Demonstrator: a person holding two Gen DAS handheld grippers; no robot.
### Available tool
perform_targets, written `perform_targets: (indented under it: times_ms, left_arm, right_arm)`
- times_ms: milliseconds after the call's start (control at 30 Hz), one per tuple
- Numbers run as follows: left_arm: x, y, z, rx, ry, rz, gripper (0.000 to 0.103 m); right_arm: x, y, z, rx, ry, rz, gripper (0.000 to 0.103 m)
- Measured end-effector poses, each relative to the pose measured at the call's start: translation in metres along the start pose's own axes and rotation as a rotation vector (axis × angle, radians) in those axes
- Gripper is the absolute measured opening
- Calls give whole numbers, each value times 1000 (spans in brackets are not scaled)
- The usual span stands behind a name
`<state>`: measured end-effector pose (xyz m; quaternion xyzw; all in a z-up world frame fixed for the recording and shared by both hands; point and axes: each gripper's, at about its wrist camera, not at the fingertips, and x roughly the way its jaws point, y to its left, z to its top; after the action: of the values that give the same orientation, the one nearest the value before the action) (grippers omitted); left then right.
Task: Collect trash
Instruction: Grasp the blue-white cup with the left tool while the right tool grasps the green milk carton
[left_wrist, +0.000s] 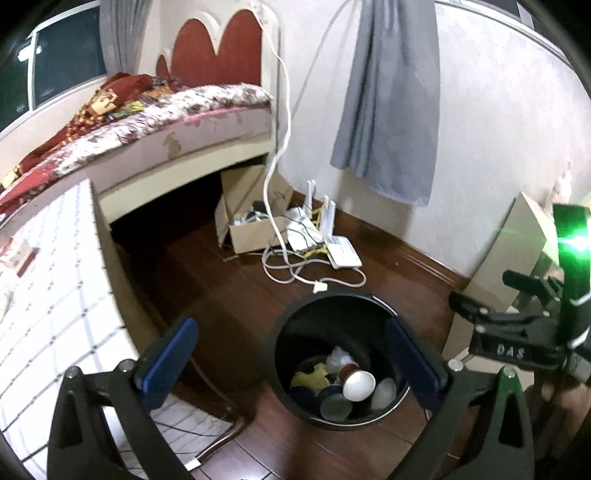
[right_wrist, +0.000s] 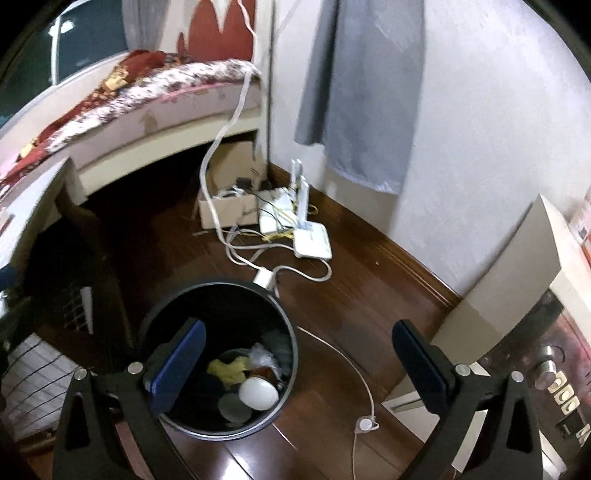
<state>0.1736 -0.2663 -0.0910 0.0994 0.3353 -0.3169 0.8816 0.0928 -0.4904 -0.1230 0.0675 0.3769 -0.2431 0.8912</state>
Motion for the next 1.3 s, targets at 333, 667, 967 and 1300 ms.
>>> perform_targets:
  times_ms: [333,667,967,1300]
  left_arm:
    - [-59,49,-3,-66,-88,83,102]
    - [-127,138,-32,-192,-148,252,102]
    - [-183,243,-82,-349,-162,458,102]
    - [-207,333,-133,-493,-130,629,102]
  right_arm:
    - [-45,57,23,-40,-97,105,102]
    - [-86,168,37,-145,-157,322,102]
    - [-104,295,32,-308,-109,529,102]
    - [-110,432,15,-491,-104,692,87]
